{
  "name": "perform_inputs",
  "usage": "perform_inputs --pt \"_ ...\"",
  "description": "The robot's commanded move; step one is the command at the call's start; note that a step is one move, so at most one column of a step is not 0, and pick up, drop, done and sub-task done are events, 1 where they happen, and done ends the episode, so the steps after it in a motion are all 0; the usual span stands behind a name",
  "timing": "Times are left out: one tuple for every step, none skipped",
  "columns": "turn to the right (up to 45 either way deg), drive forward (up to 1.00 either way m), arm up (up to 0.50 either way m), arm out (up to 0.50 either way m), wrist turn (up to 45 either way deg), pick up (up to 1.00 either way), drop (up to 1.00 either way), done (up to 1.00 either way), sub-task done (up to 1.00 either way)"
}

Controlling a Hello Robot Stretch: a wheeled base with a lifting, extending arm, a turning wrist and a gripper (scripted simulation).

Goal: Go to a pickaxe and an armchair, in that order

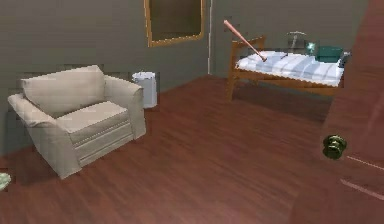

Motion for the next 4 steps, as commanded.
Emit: perform_inputs --pt "0.0 1.0 0.0 0.0 0.0 0.0 0.0 0.0 0.0" --pt "3.0 0.0 0.0 0.0 0.0 0.0 0.0 0.0 0.0" --pt "0.0 1.0 0.0 0.0 0.0 0.0 0.0 0.0 0.0" --pt "-15.0 0.0 0.0 0.0 0.0 0.0 0.0 0.0 0.0"
